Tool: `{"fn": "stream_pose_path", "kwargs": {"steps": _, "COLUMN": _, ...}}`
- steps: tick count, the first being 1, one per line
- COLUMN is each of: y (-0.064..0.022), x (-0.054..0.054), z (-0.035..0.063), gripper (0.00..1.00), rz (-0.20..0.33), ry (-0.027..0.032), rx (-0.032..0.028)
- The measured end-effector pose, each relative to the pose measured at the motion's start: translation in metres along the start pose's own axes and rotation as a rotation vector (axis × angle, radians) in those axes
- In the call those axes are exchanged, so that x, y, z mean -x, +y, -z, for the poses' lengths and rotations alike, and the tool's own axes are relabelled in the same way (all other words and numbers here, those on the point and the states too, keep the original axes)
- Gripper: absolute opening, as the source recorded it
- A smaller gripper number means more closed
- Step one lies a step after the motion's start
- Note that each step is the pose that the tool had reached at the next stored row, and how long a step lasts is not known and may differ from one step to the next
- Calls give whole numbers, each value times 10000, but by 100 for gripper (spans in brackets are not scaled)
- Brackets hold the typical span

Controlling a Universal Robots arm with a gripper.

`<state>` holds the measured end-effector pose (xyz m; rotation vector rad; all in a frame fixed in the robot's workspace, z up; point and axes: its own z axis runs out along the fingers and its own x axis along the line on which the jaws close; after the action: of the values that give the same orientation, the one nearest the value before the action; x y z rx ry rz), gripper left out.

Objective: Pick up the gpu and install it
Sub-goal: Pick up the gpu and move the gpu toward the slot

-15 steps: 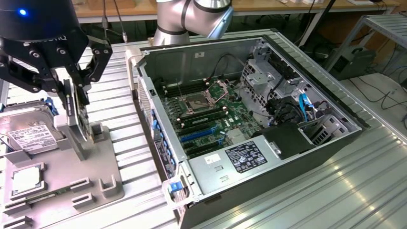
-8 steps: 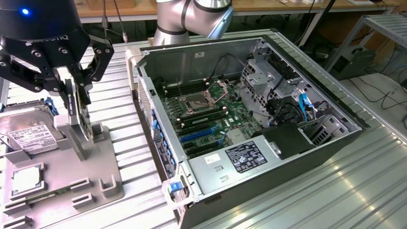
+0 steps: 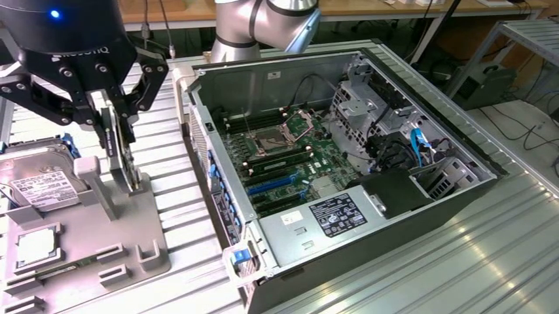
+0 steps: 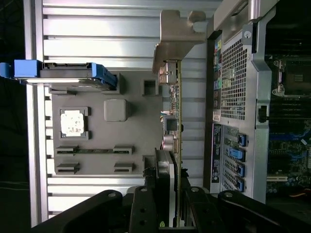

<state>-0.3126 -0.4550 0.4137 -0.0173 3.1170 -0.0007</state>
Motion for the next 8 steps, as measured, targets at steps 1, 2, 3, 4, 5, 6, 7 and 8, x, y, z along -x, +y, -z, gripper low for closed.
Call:
{"fn": "stream_pose_path", "kwargs": {"steps": 1, "y": 1, "x": 1, "z": 3, "gripper": 28, "rz": -1, "ry": 0, "rx": -2}}
{"fn": "stream_pose_path", "kwargs": {"steps": 2, "y": 2, "x": 4, "z": 7, "gripper": 28, "rz": -2, "ry": 0, "rx": -4}}
{"fn": "stream_pose_path", "kwargs": {"steps": 3, "y": 2, "x": 10, "z": 8, "gripper": 28, "rz": -2, "ry": 0, "rx": -3}}
{"fn": "stream_pose_path", "kwargs": {"steps": 4, "y": 2, "x": 20, "z": 8, "gripper": 28, "rz": -2, "ry": -2, "rx": -2}}
{"fn": "stream_pose_path", "kwargs": {"steps": 5, "y": 1, "x": 50, "z": 7, "gripper": 28, "rz": -2, "ry": -1, "rx": -3}}
{"fn": "stream_pose_path", "kwargs": {"steps": 6, "y": 1, "x": 74, "z": 7, "gripper": 28, "rz": -2, "ry": 0, "rx": -3}}
{"fn": "stream_pose_path", "kwargs": {"steps": 7, "y": 0, "x": 104, "z": 6, "gripper": 28, "rz": -2, "ry": 0, "rx": -3}}
{"fn": "stream_pose_path", "kwargs": {"steps": 8, "y": 0, "x": 132, "z": 6, "gripper": 28, "rz": -2, "ry": 1, "rx": -4}}
